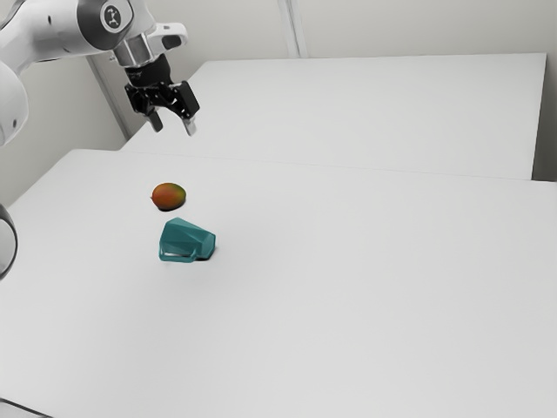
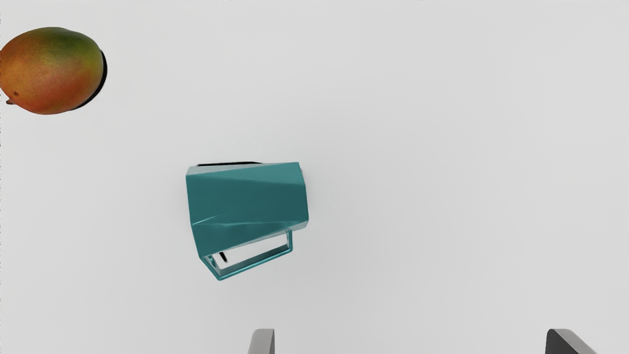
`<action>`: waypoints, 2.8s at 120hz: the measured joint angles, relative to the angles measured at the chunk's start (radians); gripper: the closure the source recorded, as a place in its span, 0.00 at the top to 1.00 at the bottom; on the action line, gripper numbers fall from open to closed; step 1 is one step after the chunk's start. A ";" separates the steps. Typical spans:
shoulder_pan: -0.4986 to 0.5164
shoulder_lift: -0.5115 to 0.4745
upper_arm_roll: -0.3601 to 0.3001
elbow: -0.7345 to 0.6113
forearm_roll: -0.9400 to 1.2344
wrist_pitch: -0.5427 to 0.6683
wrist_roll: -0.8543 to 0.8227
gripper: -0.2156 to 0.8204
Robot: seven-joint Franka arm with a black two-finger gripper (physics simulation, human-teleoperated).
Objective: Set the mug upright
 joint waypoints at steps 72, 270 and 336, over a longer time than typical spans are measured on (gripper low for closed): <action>0.114 -0.010 0.165 -0.147 -0.305 0.003 0.114 0.79; 0.304 0.295 0.152 -0.392 -0.914 0.122 0.688 0.31; 0.210 0.175 0.153 -0.391 -0.819 0.109 0.667 0.05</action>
